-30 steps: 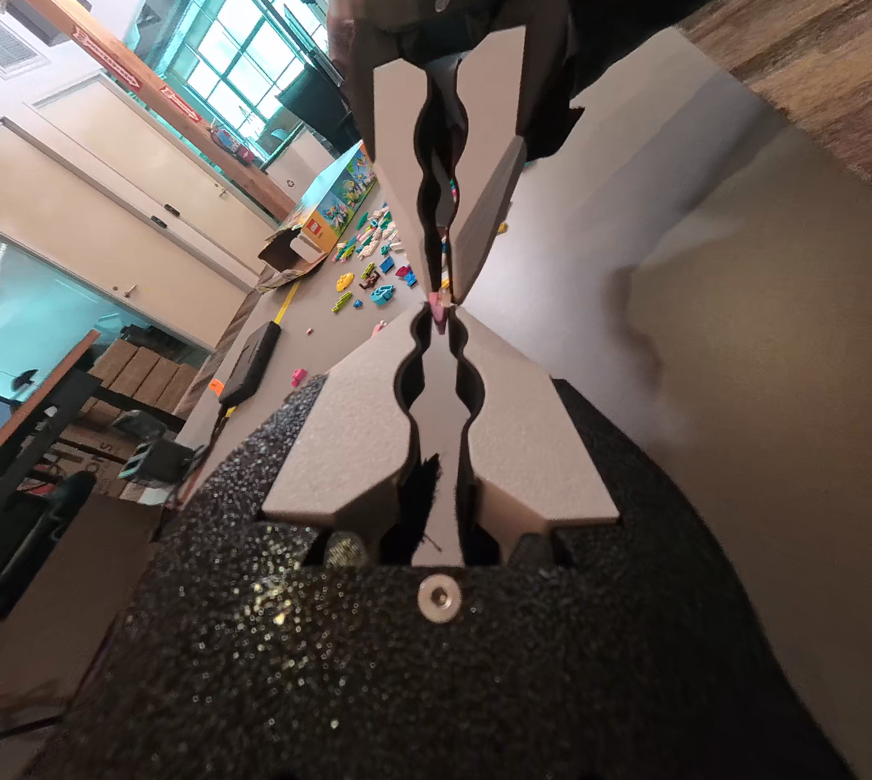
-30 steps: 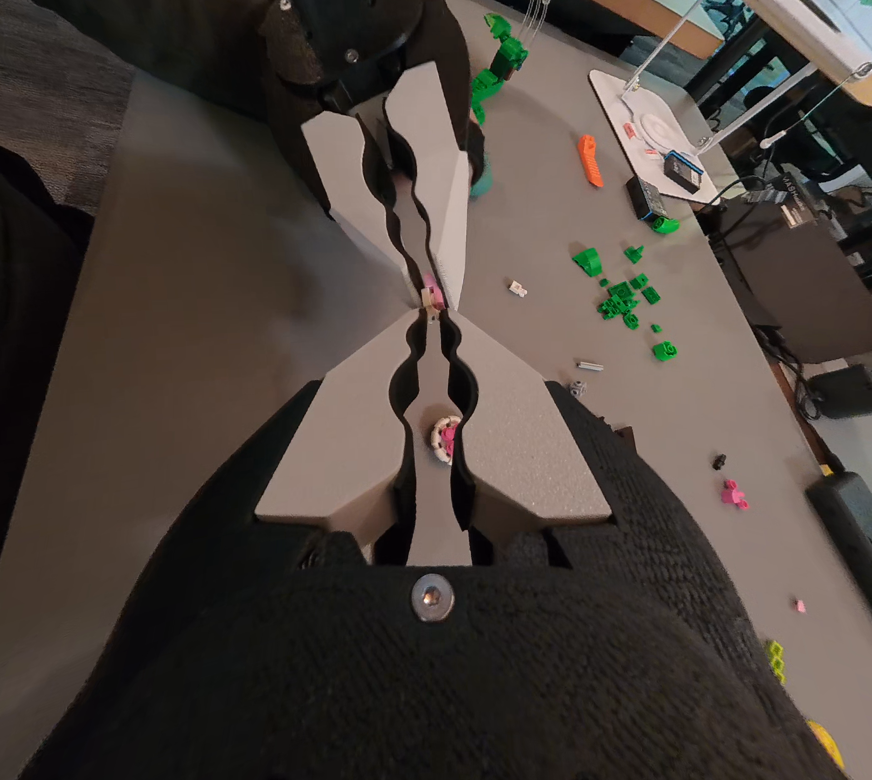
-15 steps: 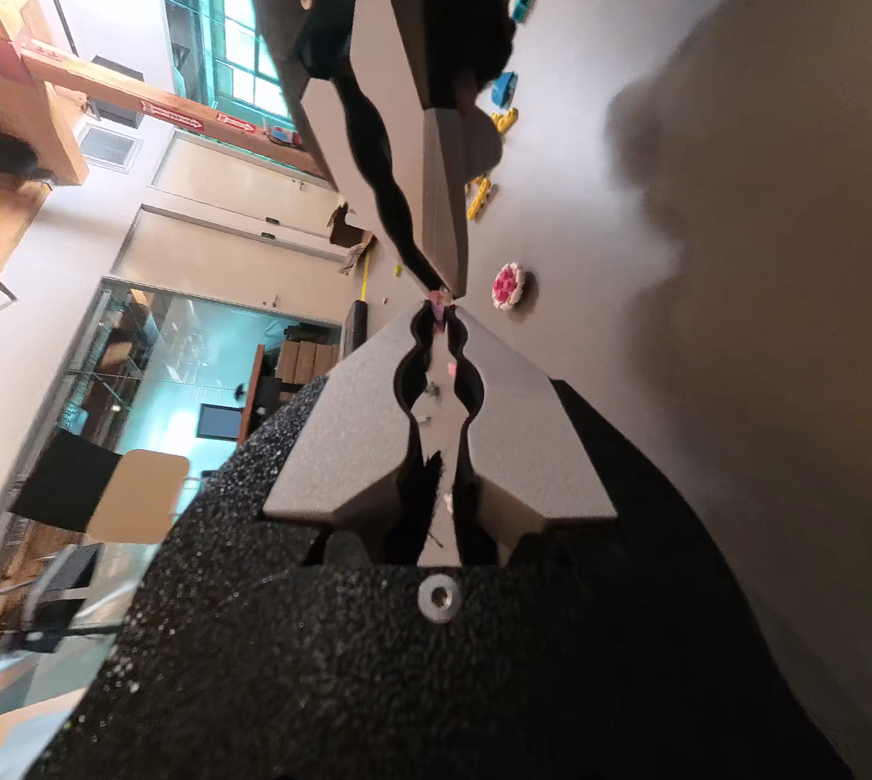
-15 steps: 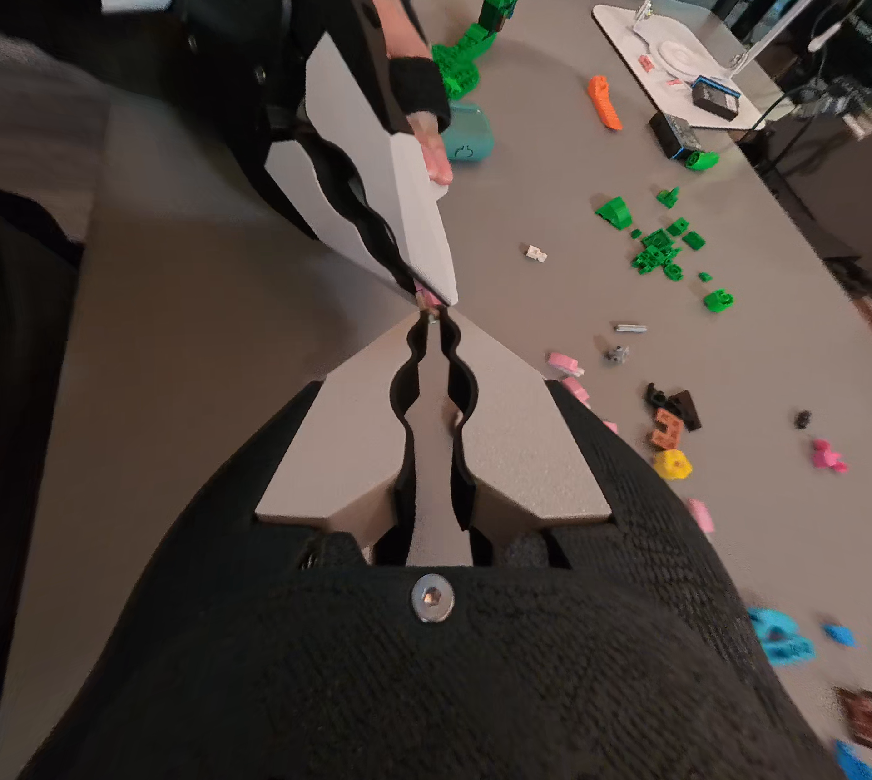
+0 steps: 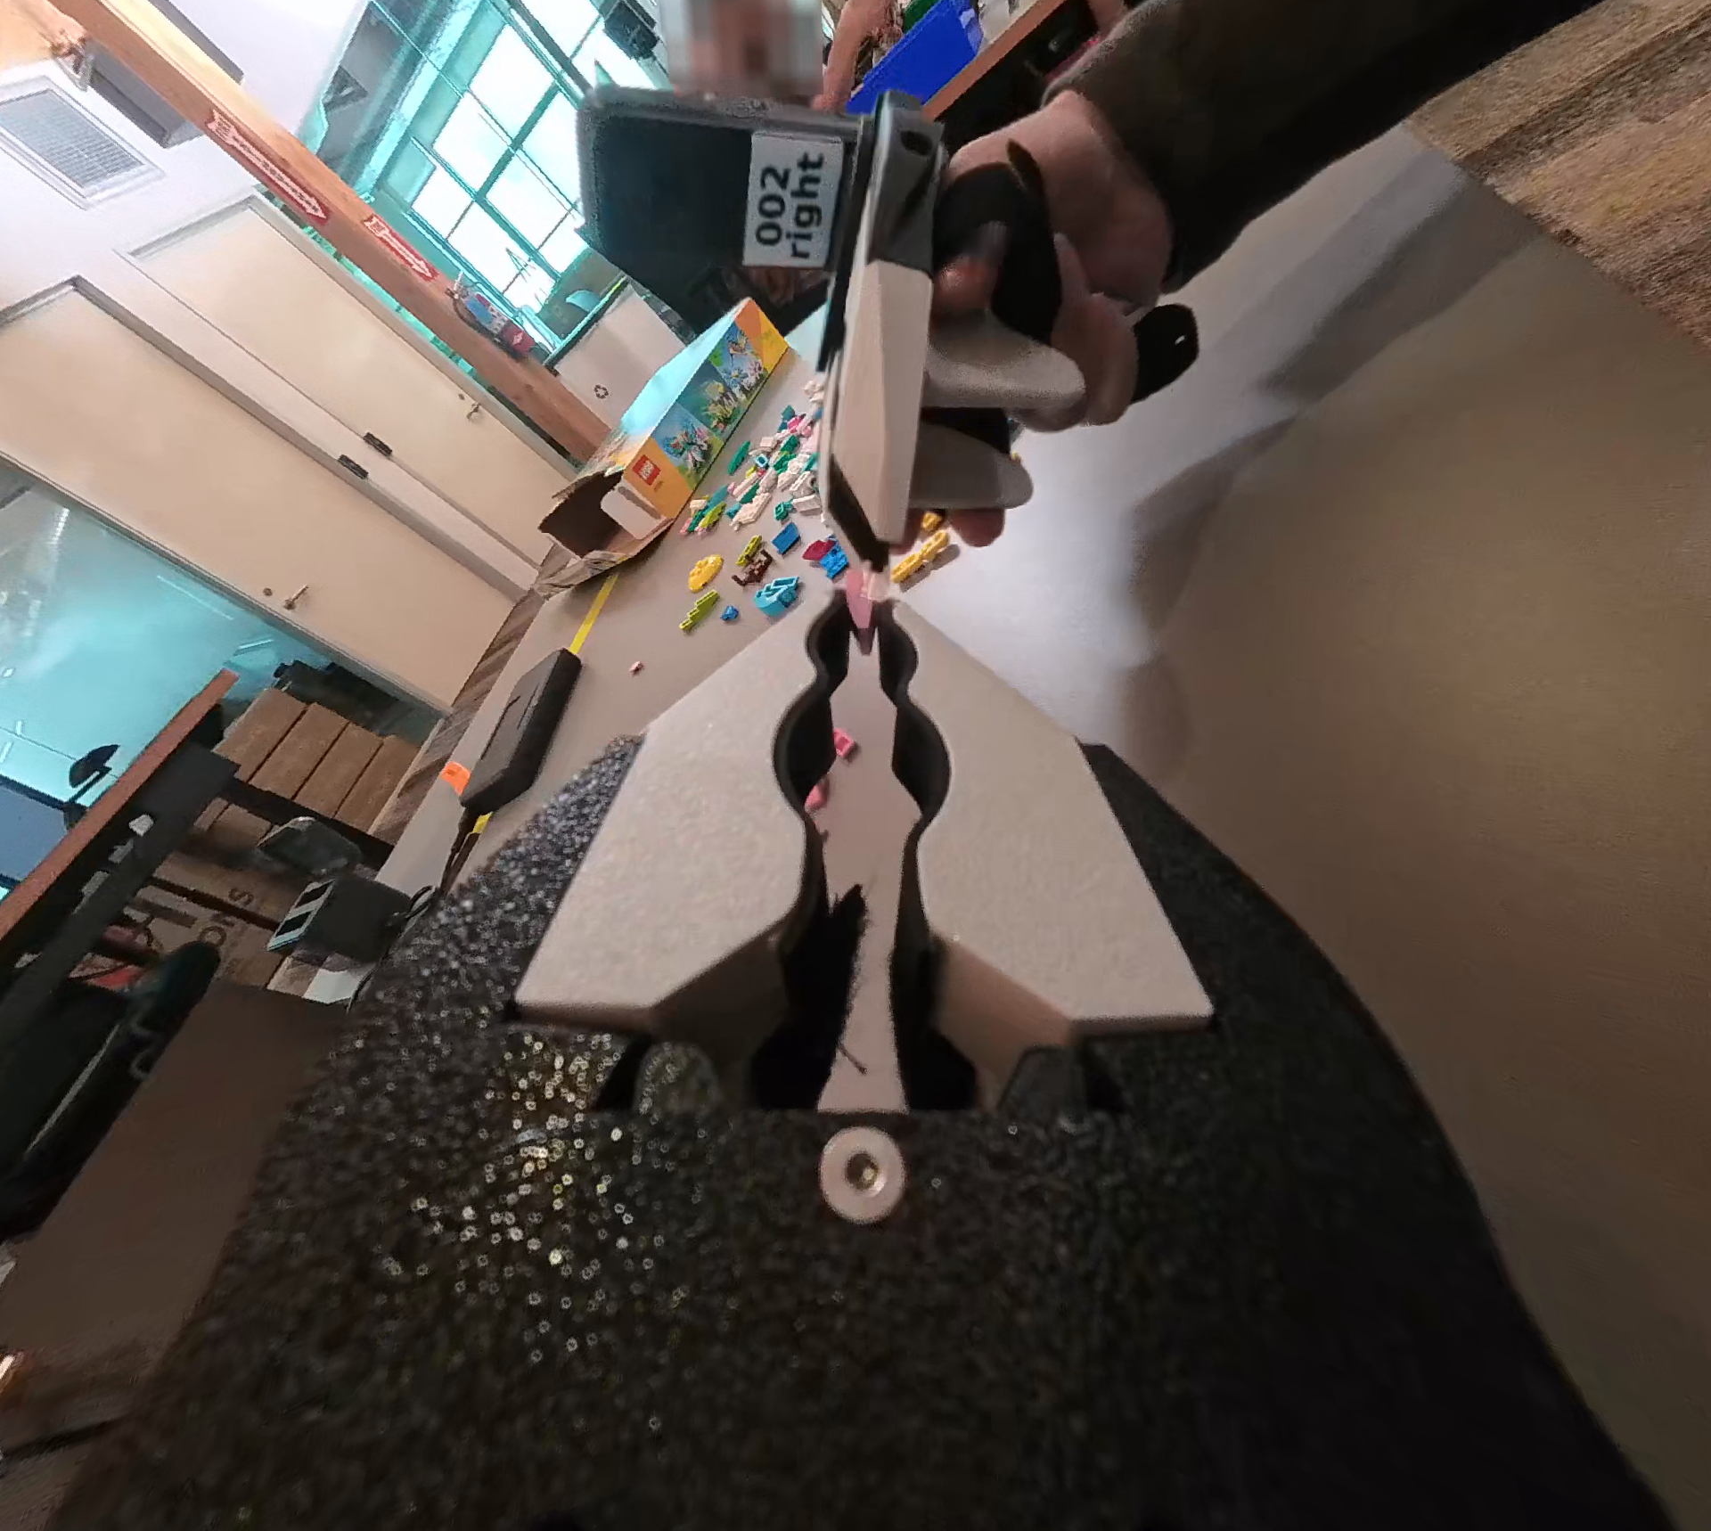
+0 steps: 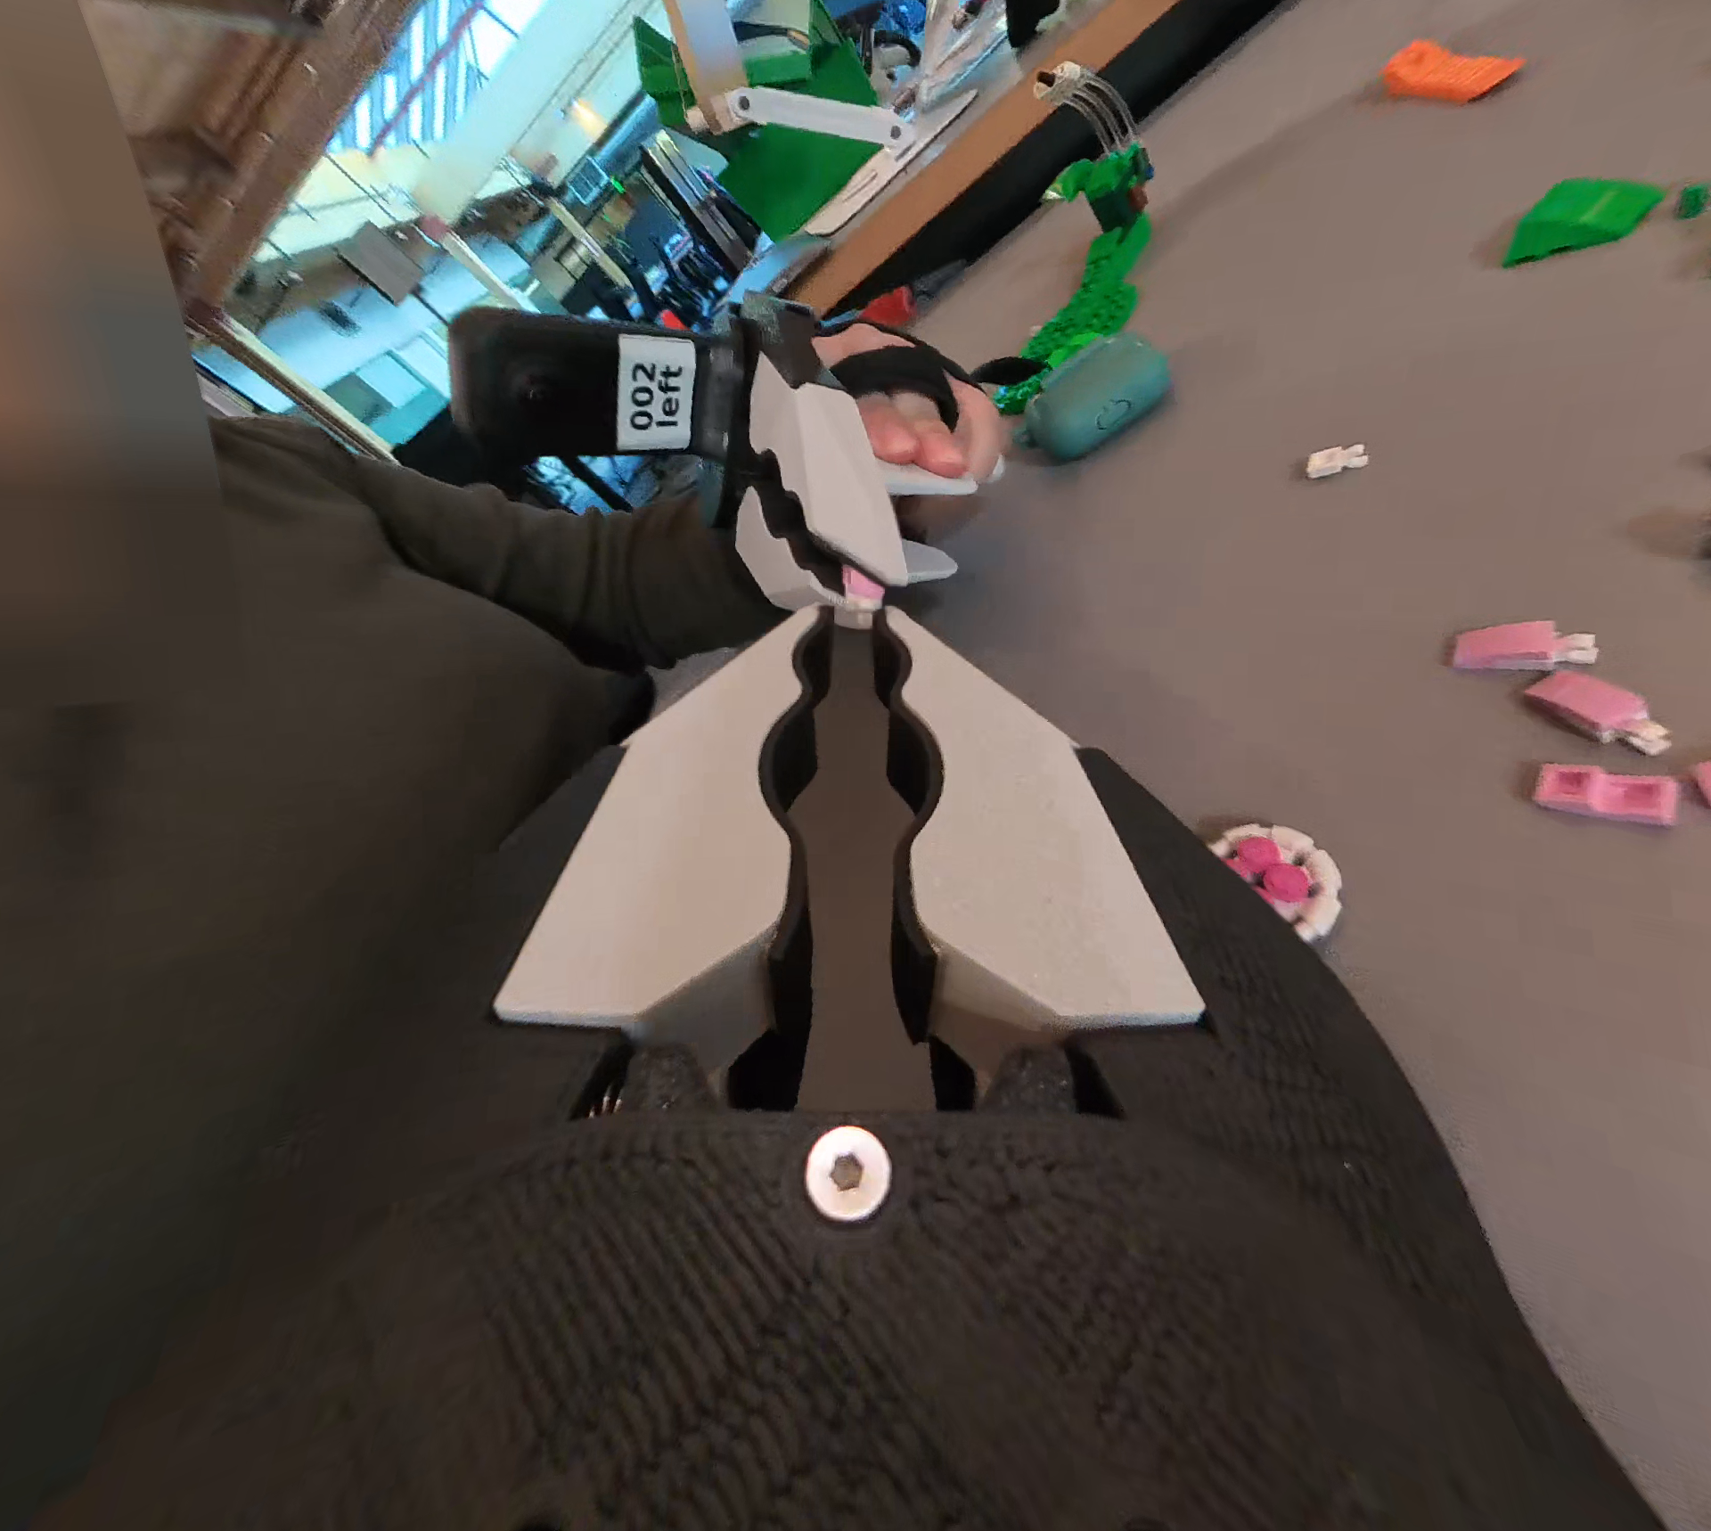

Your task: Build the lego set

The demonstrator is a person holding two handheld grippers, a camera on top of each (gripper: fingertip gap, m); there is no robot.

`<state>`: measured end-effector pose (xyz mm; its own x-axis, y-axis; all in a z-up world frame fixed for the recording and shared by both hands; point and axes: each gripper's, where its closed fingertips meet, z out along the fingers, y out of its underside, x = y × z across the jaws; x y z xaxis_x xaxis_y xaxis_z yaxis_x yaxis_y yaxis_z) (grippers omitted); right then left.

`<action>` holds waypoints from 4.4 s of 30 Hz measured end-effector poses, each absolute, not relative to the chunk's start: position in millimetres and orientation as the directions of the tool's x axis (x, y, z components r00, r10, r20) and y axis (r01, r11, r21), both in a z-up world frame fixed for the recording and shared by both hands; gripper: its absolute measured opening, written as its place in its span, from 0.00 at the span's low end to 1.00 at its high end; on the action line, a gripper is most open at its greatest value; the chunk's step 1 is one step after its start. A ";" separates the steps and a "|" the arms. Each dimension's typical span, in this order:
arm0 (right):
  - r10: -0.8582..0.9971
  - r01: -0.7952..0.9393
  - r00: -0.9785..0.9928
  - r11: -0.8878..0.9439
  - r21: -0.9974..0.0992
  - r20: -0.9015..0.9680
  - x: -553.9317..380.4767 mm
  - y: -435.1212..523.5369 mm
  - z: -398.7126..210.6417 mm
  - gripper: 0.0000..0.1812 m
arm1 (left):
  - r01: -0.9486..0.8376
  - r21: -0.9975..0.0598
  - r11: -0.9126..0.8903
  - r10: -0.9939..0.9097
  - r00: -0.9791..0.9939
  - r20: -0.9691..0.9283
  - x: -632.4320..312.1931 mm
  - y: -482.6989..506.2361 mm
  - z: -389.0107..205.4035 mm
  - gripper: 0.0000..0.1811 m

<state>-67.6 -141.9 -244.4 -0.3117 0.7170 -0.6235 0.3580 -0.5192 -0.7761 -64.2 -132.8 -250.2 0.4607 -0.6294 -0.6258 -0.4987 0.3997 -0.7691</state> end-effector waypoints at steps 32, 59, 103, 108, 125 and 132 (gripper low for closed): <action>0.589 0.353 -0.329 -0.648 -0.675 -0.738 -77.6 -142.4 -255.2 0.01 | -0.376 -0.864 0.336 -0.741 0.460 -0.489 -67.7 -137.7 -255.1 0.09; 0.466 0.242 -0.314 -0.803 -0.544 -0.827 -82.3 -128.4 -248.8 0.01 | -0.584 -0.689 0.429 -0.516 0.468 -0.717 -70.2 -124.6 -250.2 0.02; 0.950 0.348 0.198 -0.298 -0.889 -0.241 -41.4 -27.2 -283.1 0.01 | -0.376 -0.830 0.412 -0.353 0.774 -0.526 -116.2 -109.1 -205.0 0.28; 0.961 0.398 0.139 -0.277 -0.874 -0.241 -70.1 -21.8 -284.1 0.01 | -0.421 -0.784 0.455 -0.197 0.812 -0.550 -129.9 -110.8 -187.5 0.35; 0.946 0.745 -0.313 0.191 -0.640 -0.083 -137.1 -39.0 -336.3 0.01 | -0.461 -0.783 0.418 -0.229 0.781 -0.582 -132.1 -102.4 -203.8 0.21; 0.991 0.479 -0.128 0.100 -0.872 0.043 -125.3 -18.8 -267.8 0.14 | -0.464 -0.779 0.422 -0.245 0.768 -0.591 -126.1 -103.8 -206.6 0.20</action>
<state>-125.3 -18.8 -267.8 -0.1281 0.9908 0.0429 0.4791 0.0997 -0.8721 -126.1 -103.8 -206.6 0.7684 -0.2454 -0.5910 -0.4640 0.4223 -0.7787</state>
